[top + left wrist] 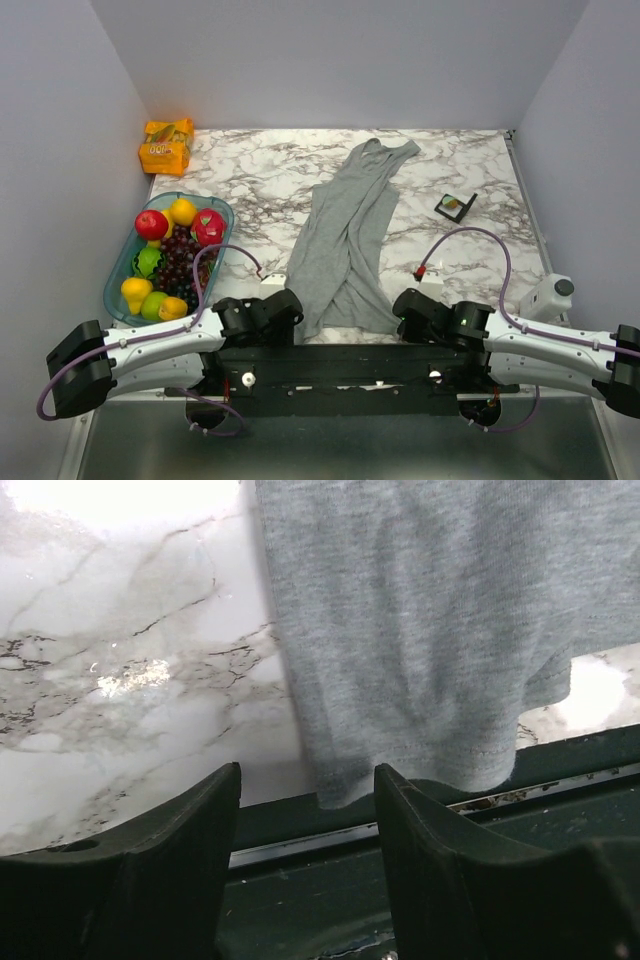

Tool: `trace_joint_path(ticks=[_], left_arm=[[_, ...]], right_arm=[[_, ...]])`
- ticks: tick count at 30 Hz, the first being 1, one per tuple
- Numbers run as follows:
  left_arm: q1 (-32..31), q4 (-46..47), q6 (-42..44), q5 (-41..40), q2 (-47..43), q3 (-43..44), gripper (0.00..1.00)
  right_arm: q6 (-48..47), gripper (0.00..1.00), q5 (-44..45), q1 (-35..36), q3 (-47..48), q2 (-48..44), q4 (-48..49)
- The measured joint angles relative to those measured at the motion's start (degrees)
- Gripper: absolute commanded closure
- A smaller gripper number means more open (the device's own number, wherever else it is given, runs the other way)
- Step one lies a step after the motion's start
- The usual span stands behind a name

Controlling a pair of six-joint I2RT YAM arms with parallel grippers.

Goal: Pin the brooch onto the clothing

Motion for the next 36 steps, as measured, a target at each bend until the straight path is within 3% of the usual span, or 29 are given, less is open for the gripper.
trace_joint_path(ticks=[11, 16, 21, 25, 30, 36], left_arm=[[-0.9, 6.6, -1.7, -1.6, 3.6, 0.0, 0.61], [-1.1, 11.5, -3.3, -1.0, 2.4, -2.5, 1.0], [-1.2, 11.1, -4.5, -1.6, -1.8, -4.7, 1.0], [-1.2, 3.0, -3.3, -6.4, -7.8, -2.4, 1.0], [1.7, -2.7, 3.0, -15.1, -15.0, 9.9, 1.0], [4.9, 1.8, 18.4, -24.6, -18.6, 27.6, 1.0]], right_arm=[[0.0, 0.91, 0.9, 0.0, 0.0, -0.1, -0.5], [0.0, 0.91, 1.2, 0.0, 0.0, -0.2, -0.5], [-1.1, 0.92, 1.7, 0.0, 1.1, -0.5, -1.1], [-4.7, 0.96, 3.5, -0.9, 6.1, -1.4, -3.8], [-10.1, 0.97, 8.2, -2.3, 18.9, -3.4, -8.5], [-23.6, 0.99, 16.1, -2.9, 42.4, -5.7, -12.4]])
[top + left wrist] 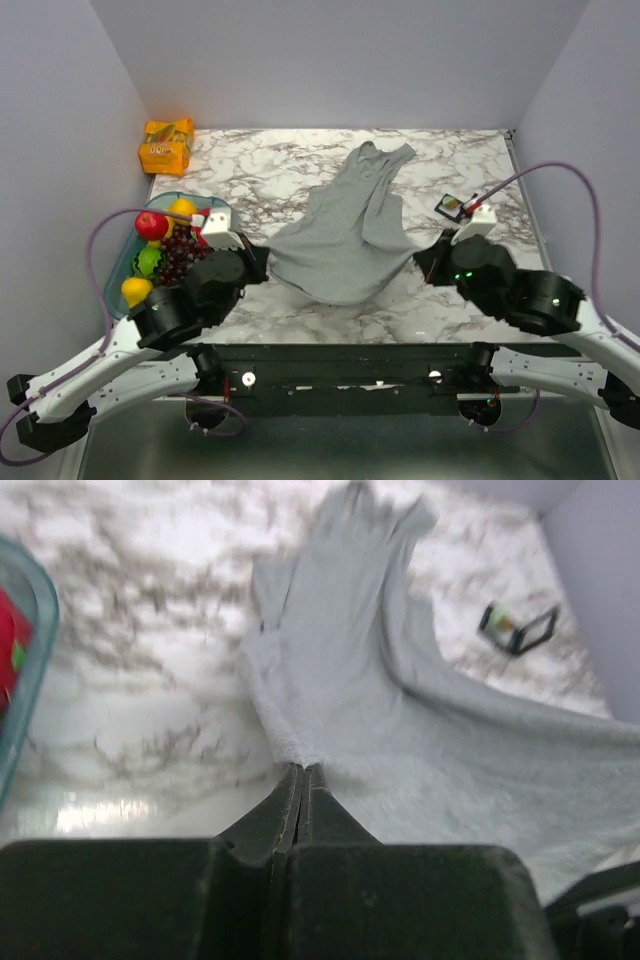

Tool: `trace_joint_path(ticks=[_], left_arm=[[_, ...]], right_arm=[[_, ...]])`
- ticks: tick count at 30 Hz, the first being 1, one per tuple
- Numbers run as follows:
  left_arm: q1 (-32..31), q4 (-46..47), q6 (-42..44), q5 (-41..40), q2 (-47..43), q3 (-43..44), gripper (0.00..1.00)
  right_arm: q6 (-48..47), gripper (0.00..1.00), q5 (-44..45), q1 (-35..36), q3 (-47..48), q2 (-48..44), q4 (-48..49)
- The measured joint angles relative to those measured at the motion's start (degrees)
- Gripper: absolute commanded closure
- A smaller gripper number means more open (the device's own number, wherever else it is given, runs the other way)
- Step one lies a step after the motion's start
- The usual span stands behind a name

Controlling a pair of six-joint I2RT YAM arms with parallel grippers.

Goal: Pin the brooch onto the clothing

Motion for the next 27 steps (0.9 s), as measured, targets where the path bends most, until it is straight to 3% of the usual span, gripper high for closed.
trace_joint_path(ticks=[8, 16, 21, 27], left_arm=[[0.1, 17.0, 24.2, -1.9, 2.7, 22.6, 1.0], [0.1, 25.4, 37.2, 5.0, 9.6, 41.1, 1.0], [0.1, 26.1, 40.1, 6.3, 12.0, 44.5, 1.0], [0.3, 27.7, 44.4, 3.6, 15.0, 41.0, 1.0]], right_arm=[[-25.3, 0.99, 4.3, 0.0, 27.2, 0.3, 7.5], [-41.7, 0.99, -1.9, 0.0, 49.7, 7.6, 13.6], [-45.6, 0.99, -4.3, 0.0, 51.8, 10.7, 15.0], [-49.0, 0.99, -1.9, -0.5, 44.9, 13.8, 18.8]])
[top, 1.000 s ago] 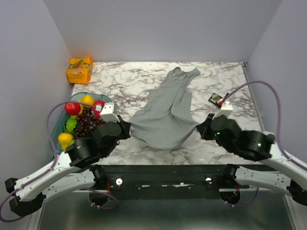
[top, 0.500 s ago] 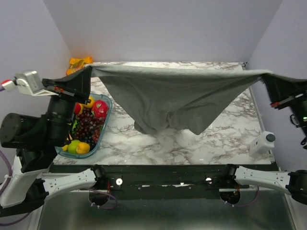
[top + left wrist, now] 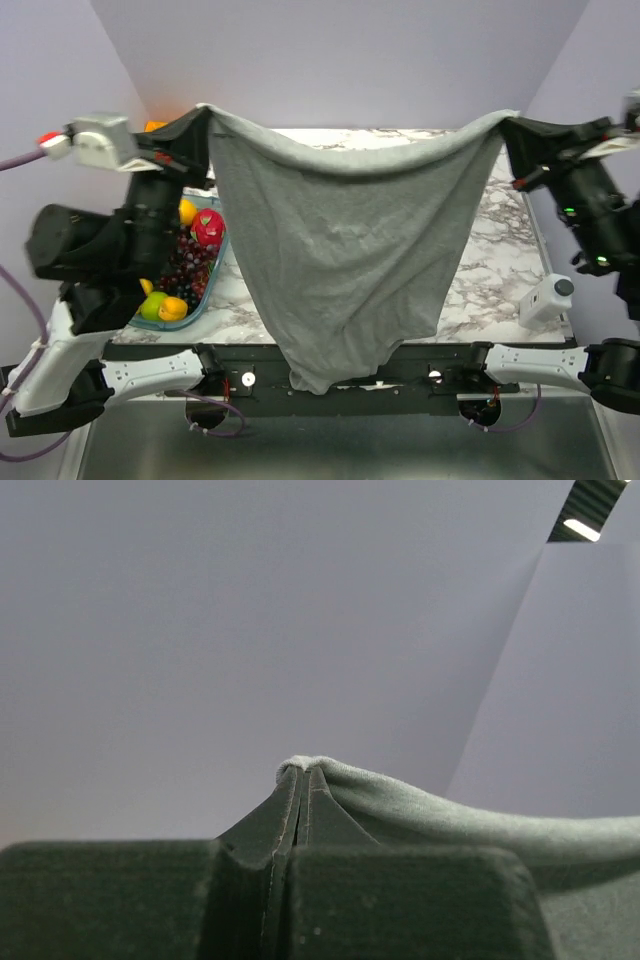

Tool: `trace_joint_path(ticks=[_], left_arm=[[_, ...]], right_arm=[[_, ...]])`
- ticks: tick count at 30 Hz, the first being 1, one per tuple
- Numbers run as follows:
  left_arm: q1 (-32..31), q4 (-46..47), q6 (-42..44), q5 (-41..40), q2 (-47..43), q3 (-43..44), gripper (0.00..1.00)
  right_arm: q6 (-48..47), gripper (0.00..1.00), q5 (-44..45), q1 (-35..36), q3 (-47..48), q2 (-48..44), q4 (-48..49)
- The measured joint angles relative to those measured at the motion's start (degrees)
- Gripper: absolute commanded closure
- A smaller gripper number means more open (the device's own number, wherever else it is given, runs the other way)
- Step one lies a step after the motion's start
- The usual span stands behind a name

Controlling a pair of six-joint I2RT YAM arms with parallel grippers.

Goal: Pin the brooch onto the clothing

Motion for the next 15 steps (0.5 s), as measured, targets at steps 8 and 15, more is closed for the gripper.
trace_joint_path(ticks=[8, 15], left_arm=[[21.1, -5.0, -5.8, 9.9, 16.9, 2.2, 1.0], [38.5, -14.9, -15.8, 24.3, 43.6, 32.1, 1.0]], right_arm=[[6.5, 0.99, -16.0, -24.3, -5.3, 11.8, 0.3], [16.4, 0.99, -37.3, -44.0, 22.9, 39.8, -4.5]])
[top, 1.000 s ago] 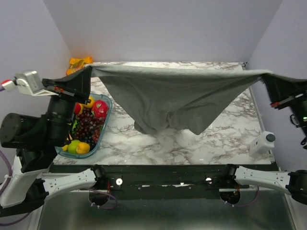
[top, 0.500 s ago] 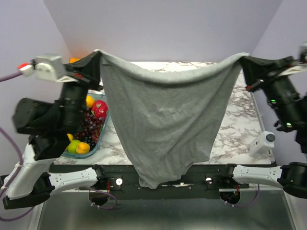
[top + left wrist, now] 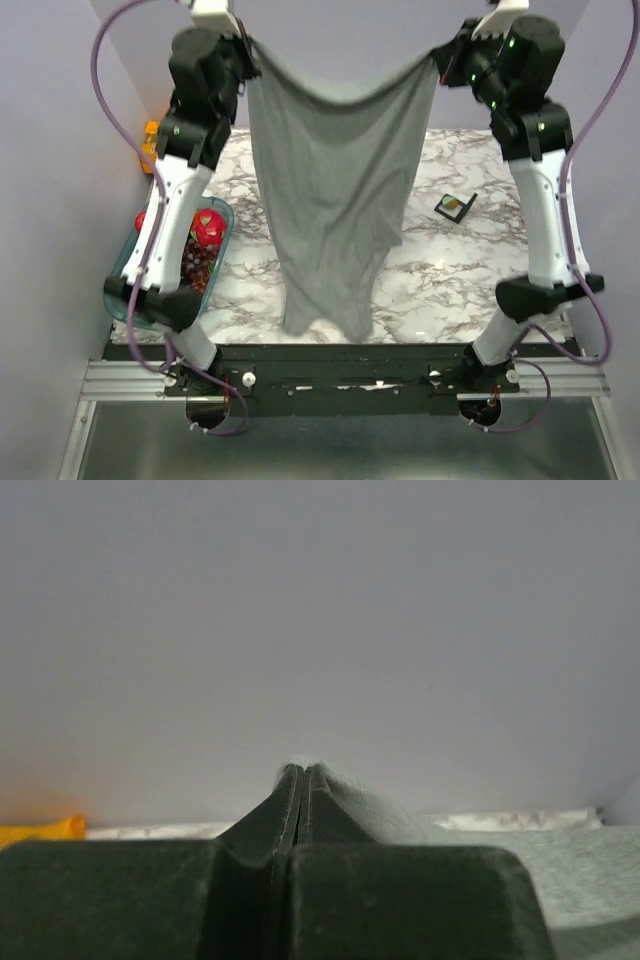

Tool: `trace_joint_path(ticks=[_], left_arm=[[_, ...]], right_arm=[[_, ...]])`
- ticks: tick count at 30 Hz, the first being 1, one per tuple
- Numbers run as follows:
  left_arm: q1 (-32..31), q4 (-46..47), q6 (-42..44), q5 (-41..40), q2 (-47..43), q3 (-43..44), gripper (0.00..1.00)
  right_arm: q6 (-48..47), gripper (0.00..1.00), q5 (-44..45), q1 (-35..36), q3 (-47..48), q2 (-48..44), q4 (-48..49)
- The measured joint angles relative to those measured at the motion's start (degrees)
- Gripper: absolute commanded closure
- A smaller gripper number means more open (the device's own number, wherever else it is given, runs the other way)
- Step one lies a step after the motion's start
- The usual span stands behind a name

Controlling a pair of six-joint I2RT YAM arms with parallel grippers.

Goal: Pin the brooch onto the clothing

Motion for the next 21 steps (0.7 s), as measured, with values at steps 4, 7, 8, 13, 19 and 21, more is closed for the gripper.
trace_joint_path(ticks=[4, 7, 8, 13, 19, 21], left_arm=[[5.9, -0.2, -5.2, 5.5, 8.2, 15.7, 1.0], [9.3, 6.0, -9.7, 9.1, 4.2, 12.3, 1.0], [10.1, 9.2, -10.8, 10.1, 1.5, 8.8, 1.0], [10.3, 20.9, -12.4, 16.3, -14.0, -12.3, 1.0], [10.2, 31.3, -12.4, 19.1, -30.7, -47.1, 1.0], [9.9, 32.9, -13.6, 19.8, -34.8, -63.9, 1.0]], right_arm=[[6.8, 0.99, -9.4, -7.7, 6.6, 5.4, 5.1], [12.2, 0.99, -14.5, -12.8, 0.5, 0.8, 13.9], [13.7, 0.99, -16.2, -14.4, -1.1, -1.1, 16.5], [15.5, 0.99, -22.7, -16.2, -16.9, -13.5, 25.8], [14.3, 0.99, -26.6, -15.9, -51.2, -26.7, 31.1], [13.8, 0.99, -26.6, -15.9, -63.5, -28.2, 31.2]])
